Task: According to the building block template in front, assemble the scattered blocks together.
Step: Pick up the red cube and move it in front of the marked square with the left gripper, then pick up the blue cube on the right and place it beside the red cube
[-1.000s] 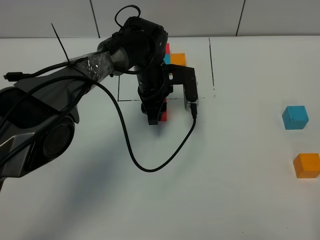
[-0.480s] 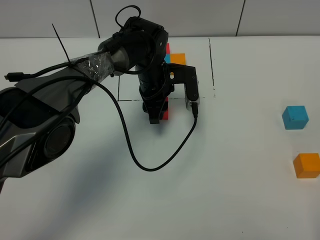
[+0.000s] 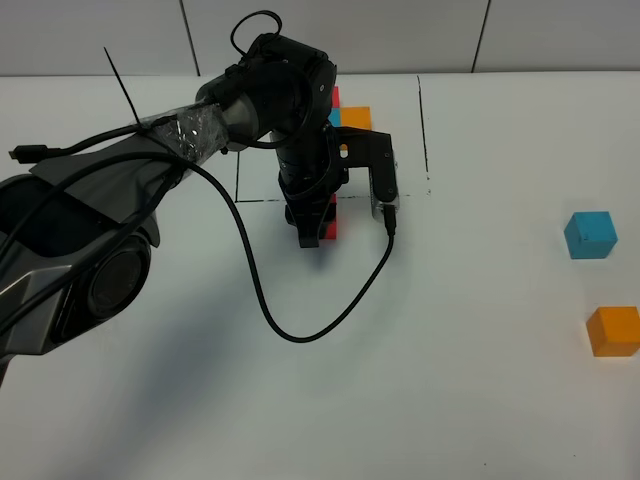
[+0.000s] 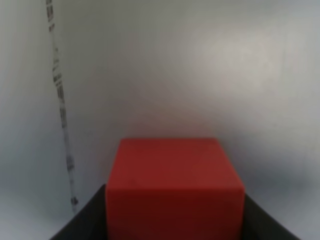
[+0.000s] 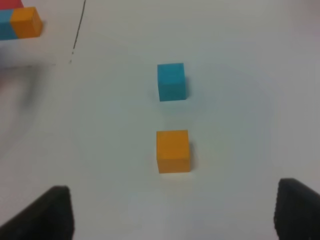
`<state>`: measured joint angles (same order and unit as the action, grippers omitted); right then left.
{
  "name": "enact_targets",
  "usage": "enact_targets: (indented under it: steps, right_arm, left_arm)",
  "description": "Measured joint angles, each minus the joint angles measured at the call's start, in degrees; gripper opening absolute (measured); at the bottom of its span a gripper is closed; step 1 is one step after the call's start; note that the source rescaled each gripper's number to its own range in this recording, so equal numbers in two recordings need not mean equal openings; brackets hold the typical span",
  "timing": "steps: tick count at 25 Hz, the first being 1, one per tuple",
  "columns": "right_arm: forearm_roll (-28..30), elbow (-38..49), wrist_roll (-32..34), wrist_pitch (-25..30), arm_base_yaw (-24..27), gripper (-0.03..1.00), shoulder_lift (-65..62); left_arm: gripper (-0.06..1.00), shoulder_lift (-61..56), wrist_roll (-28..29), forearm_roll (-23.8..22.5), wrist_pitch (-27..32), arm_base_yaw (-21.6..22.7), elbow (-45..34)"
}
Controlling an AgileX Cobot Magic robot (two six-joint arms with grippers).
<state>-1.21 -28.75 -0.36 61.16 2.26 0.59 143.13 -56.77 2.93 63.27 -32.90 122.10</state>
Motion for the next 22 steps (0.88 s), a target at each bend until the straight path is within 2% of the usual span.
enact_targets:
  steps: [4, 5, 7, 10, 14, 18, 22]
  right_arm:
    - [0.0, 0.0, 0.0, 0.0, 0.0, 0.65, 0.0]
    - [0.0, 0.0, 0.0, 0.0, 0.0, 0.65, 0.0]
    - [0.0, 0.0, 0.0, 0.0, 0.0, 0.65, 0.0]
    - [0.0, 0.0, 0.0, 0.0, 0.0, 0.65, 0.0]
    - [0.0, 0.0, 0.0, 0.0, 0.0, 0.65, 0.0]
    - [0.0, 0.0, 0.0, 0.0, 0.0, 0.65, 0.0]
    - [0.0, 0.0, 0.0, 0.0, 0.0, 0.65, 0.0]
  left_arm:
    - [0.01, 0.0, 0.0, 0.0, -0.4, 0.1, 0.0]
    - [0.04, 0.0, 0.0, 0.0, -0.6, 0.1, 0.0]
    - [0.16, 0.3, 0.0, 0.0, -1.1, 0.1, 0.0]
    - [0.46, 0.4, -0.1, 0.0, -1.2, 0.1, 0.0]
    - [0.75, -1.2, -0.1, 0.0, -1.2, 0.1, 0.0]
    - [0.83, -4.7, 0.2, 0.0, -1.1, 0.1, 0.0]
    - [0.84, -8.5, 5.7, 0.0, 0.4, 0.2, 0.0]
